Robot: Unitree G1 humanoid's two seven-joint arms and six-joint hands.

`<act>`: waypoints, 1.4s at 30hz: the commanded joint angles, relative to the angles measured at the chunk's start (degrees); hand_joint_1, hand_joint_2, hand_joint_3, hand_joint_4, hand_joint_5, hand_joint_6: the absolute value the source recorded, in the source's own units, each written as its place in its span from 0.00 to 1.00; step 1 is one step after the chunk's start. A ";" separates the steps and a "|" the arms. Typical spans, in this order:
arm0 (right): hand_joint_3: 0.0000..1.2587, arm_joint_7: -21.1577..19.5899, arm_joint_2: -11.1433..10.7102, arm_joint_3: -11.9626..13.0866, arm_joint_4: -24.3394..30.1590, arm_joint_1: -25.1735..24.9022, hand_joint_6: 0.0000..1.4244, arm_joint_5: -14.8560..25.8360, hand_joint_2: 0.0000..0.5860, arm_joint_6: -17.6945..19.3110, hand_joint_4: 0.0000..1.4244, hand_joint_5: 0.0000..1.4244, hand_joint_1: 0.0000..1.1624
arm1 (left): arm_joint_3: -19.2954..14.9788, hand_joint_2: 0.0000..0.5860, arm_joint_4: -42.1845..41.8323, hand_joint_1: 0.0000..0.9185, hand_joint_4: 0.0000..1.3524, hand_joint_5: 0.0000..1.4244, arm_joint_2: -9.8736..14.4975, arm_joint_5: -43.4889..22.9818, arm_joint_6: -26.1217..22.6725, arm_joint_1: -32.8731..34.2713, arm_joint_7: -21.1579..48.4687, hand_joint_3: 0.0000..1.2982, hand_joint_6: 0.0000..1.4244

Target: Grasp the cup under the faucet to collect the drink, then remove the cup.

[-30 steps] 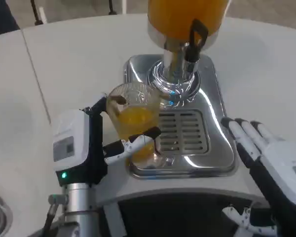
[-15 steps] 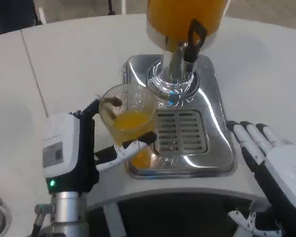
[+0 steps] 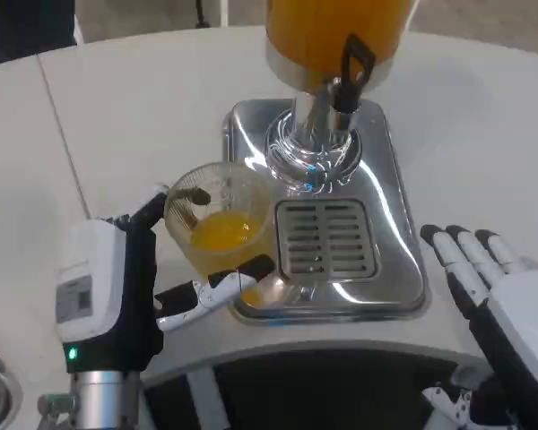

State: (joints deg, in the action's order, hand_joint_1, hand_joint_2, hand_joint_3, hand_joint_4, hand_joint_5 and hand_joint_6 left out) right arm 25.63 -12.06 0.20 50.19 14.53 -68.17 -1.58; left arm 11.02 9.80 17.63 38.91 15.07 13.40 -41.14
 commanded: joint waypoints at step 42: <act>0.00 -4.81 2.01 -2.09 8.14 13.61 0.06 -1.28 0.66 9.94 0.00 0.00 0.57 | -8.04 0.12 -26.46 0.63 0.93 1.00 -1.65 -1.67 8.00 -26.37 11.75 0.88 1.00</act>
State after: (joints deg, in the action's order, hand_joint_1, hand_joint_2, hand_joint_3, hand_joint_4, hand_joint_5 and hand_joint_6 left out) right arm 21.62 -9.78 -2.59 57.00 25.92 -70.34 7.27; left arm 3.56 -14.18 16.84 38.21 20.99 -11.64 -29.50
